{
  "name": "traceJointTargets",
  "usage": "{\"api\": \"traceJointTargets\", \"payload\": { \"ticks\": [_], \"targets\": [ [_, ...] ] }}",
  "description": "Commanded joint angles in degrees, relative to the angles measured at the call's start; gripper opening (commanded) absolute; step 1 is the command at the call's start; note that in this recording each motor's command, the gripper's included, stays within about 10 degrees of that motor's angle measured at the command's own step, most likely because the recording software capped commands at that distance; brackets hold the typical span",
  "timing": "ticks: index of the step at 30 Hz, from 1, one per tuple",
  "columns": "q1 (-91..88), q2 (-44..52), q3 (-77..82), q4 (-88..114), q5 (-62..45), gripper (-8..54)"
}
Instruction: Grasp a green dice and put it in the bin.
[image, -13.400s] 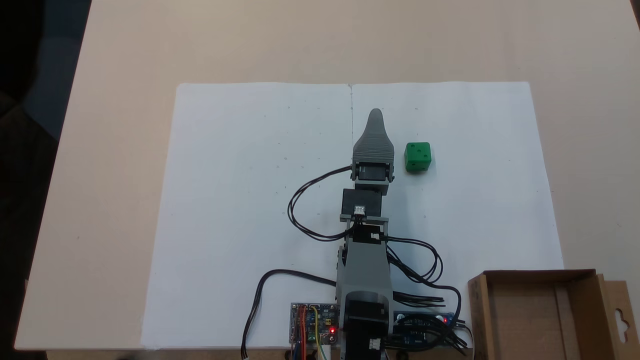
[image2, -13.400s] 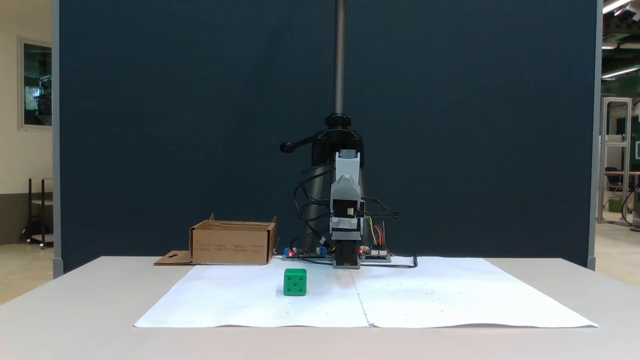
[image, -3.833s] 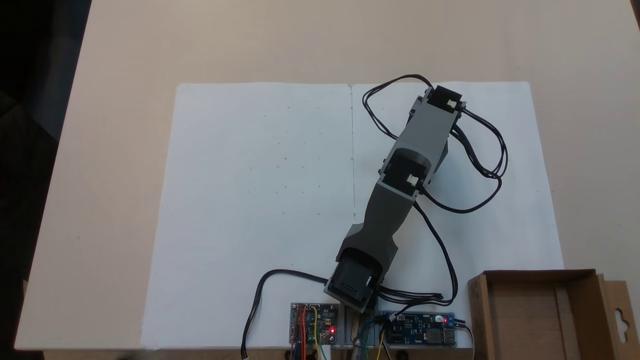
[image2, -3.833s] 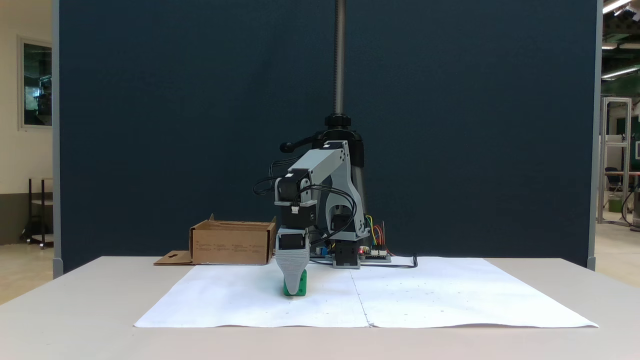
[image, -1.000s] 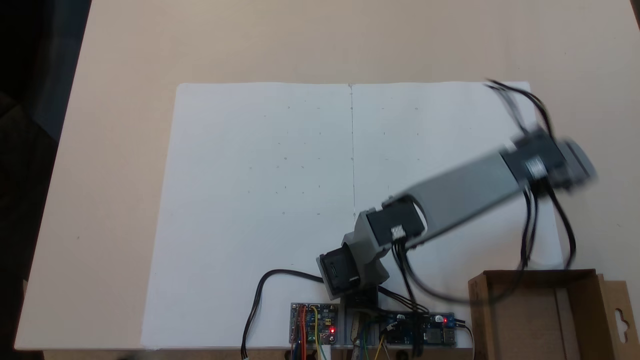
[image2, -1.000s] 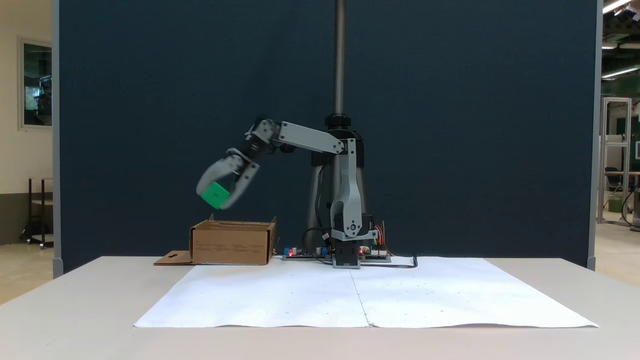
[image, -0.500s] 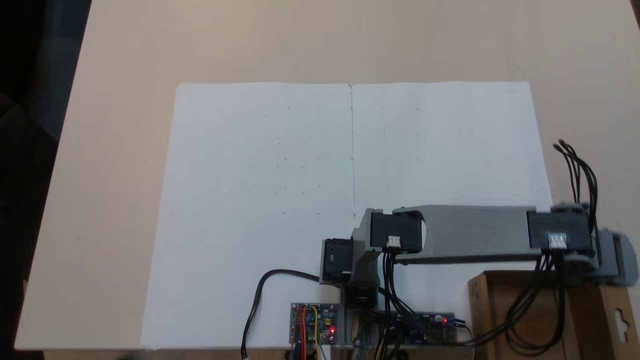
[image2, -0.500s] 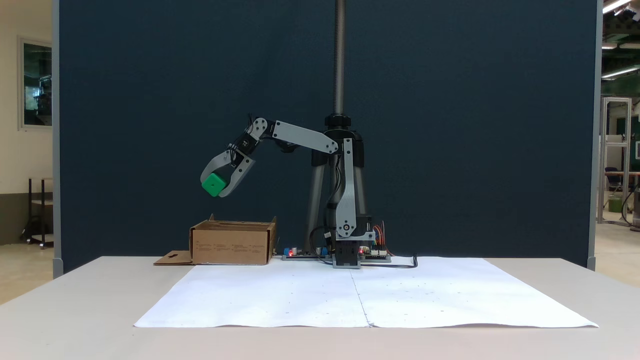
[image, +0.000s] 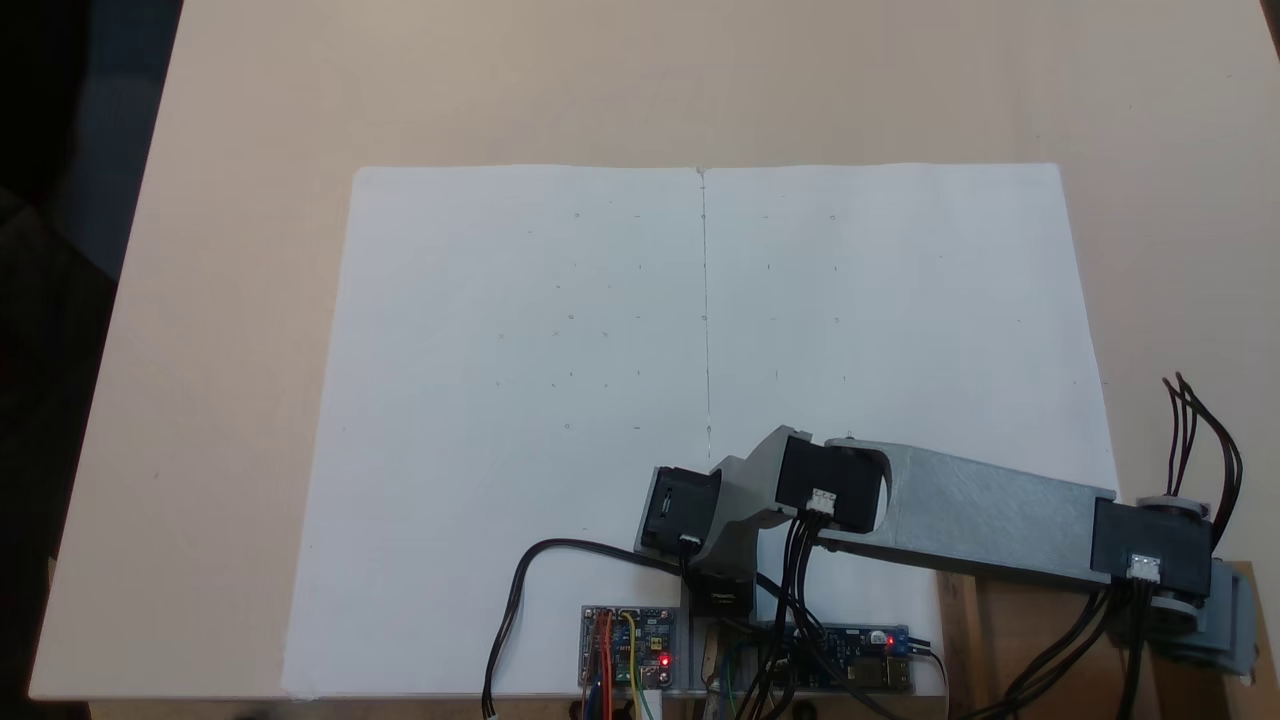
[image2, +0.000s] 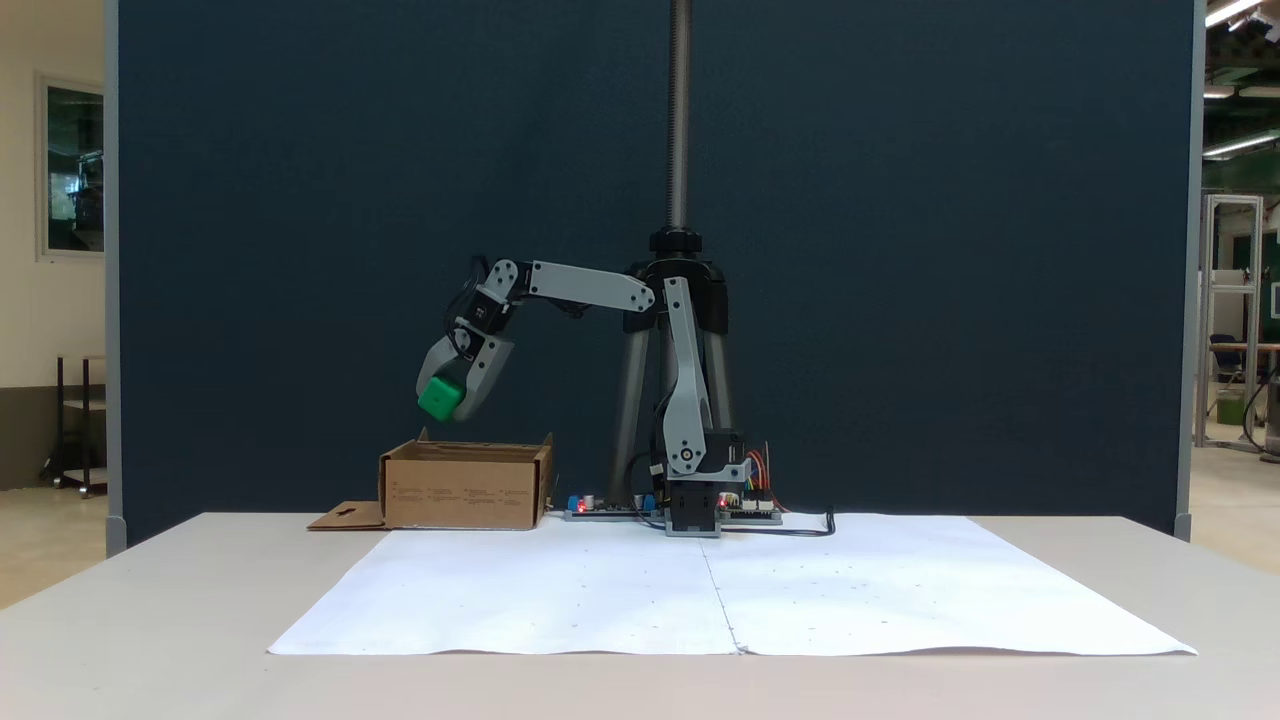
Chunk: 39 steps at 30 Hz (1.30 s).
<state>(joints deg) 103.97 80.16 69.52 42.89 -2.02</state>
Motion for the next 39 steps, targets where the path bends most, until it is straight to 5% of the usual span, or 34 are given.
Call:
{"api": "traceJointTargets", "payload": {
  "ticks": [1,13,16,20,39],
  "targets": [
    [2.2,0.88,-2.55,4.48,-7.56,11.7],
    [3.08,0.62,3.87,8.35,-13.89,11.9],
    [3.08,0.18,3.87,7.82,-13.8,32.3],
    [2.9,-0.18,3.96,6.94,-13.62,45.1],
    [-25.4,16.17,3.87,-2.29,8.35,43.2]
  ]
}}
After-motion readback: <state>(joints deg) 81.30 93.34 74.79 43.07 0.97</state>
